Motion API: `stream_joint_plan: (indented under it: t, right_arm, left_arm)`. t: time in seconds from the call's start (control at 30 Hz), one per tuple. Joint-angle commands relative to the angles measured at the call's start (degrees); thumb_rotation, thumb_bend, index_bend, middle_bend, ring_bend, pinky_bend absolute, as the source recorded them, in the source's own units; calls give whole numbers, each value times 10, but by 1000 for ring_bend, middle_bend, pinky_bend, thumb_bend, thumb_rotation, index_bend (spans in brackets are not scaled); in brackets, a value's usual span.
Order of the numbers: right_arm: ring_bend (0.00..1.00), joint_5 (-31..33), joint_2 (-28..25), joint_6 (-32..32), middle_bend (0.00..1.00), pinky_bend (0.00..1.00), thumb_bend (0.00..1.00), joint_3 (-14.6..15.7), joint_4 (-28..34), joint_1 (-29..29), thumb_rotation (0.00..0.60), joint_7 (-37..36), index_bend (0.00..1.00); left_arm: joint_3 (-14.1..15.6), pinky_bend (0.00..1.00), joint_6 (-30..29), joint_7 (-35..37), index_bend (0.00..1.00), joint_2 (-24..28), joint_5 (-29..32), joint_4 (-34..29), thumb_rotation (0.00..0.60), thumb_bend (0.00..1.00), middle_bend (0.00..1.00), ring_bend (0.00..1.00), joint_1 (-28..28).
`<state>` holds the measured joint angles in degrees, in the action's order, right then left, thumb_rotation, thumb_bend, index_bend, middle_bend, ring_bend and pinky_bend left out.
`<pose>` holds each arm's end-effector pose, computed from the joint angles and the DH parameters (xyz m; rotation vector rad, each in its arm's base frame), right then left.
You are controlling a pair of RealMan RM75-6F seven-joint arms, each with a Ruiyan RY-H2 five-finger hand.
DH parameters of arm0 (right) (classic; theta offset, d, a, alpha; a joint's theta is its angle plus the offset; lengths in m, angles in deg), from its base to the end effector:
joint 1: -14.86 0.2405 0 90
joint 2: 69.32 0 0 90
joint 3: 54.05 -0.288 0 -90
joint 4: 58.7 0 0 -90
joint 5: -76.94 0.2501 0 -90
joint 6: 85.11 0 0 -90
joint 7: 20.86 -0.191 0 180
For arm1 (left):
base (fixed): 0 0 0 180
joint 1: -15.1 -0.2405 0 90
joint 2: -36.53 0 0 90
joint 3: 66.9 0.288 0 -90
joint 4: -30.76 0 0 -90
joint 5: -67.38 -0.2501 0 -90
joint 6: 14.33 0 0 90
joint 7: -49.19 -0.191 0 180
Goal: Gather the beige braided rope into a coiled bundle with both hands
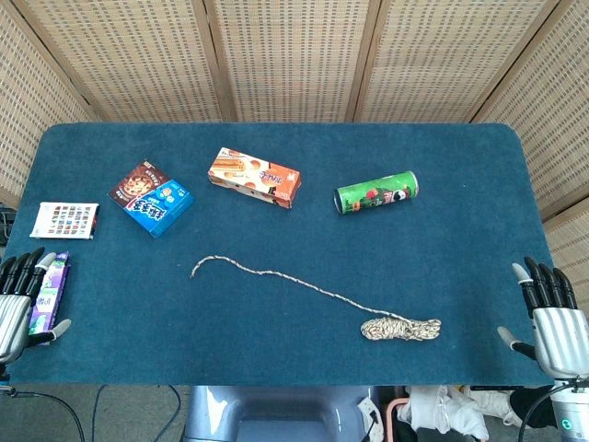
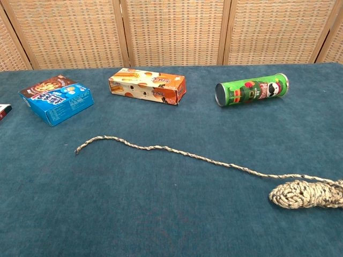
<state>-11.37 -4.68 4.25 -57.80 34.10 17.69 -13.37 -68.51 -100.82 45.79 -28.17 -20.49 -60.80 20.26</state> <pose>-0.3460 -0.2243 0.1449 1.3816 -0.7563 0.8696 -0.3506 0.2303 0.1317 -1.4333 -0.8349 -0.8824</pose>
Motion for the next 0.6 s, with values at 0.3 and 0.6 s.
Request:
stream_joint_plan:
  t: [0.3,0.6]
  right_arm:
    - [0,-40,22,-77,0,0,0,29,-4,39,600,-13,0]
    - [0,-73,94,-181,14,47,0,49,-42,103,600,36,60]
  left_arm:
    - [-2,0,4,-6,0,-5,0,2,600,0,0,0,3]
    - [-1,0,4,-11,0,-5,-1,-4,600,0,0,0,3]
